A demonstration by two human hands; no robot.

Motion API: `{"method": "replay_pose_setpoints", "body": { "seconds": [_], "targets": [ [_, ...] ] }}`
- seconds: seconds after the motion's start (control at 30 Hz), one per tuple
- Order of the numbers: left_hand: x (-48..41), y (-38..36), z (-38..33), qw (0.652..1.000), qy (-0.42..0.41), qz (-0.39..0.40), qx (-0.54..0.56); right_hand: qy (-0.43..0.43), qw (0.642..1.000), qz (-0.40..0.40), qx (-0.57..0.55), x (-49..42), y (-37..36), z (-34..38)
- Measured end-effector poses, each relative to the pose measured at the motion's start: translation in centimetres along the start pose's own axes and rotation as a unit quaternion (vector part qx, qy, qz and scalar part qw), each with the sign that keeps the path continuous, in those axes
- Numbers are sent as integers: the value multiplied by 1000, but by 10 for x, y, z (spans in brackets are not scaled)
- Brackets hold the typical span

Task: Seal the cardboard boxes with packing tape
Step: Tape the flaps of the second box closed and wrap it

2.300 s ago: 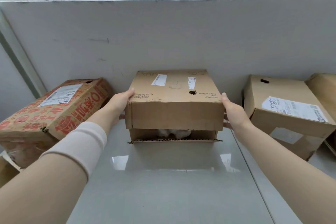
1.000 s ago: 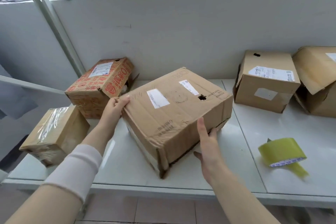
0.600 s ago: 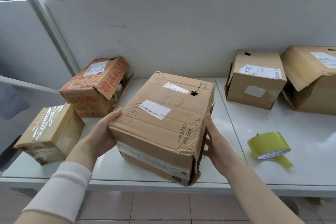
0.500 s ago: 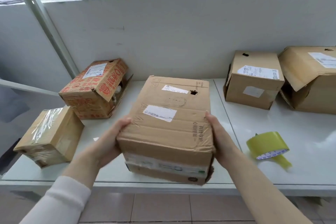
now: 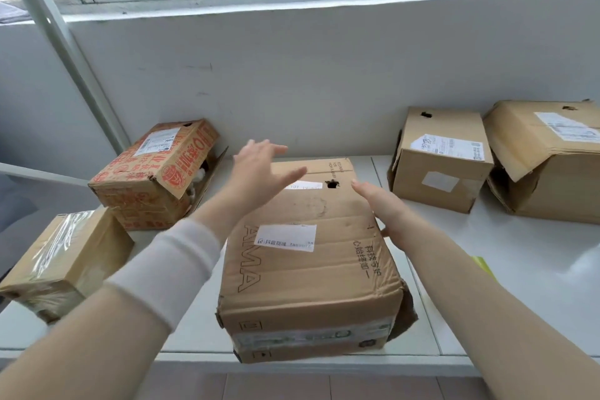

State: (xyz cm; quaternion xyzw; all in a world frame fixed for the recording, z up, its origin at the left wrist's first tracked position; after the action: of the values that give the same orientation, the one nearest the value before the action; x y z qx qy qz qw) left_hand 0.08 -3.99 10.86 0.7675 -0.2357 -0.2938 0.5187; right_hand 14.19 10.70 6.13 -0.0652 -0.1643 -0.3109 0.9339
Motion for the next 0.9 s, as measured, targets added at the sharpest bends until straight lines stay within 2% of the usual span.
{"method": "replay_pose_setpoints", "body": {
  "seconds": [0.17,0.37,0.63,0.8,0.9],
  "targets": [
    [-48,-31,-24,985,22,120,-120,36,999,7,-10,-29,-5,7],
    [-51,-47,-17,989,37,85,-113,66,997,7,37,-47,-7,-5],
    [-47,-42,-21,987,33,105,-122,73,995,-11,71,-49,-4,-6],
    [-32,-29,-20,979,10,165,-120,59,997,24,33,-38,-2,-7],
    [-28,-31,-18,980,17,162,-117,75,996,30,37,-37,-4,-11]
  ]
}}
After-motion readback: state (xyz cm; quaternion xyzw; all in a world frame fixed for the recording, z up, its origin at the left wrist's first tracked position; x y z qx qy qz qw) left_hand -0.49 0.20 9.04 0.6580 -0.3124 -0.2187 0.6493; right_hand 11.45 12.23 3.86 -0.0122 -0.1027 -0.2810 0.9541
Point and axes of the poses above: each hand's wrist, its own x-axis away from the middle knuckle, its own y-axis out of the back of the hand, z = x × y, the point moved 2 cm from there along -x, towards the middle knuckle, and after that the axes turned 10 degrees about -x, right-handed, at the moved point
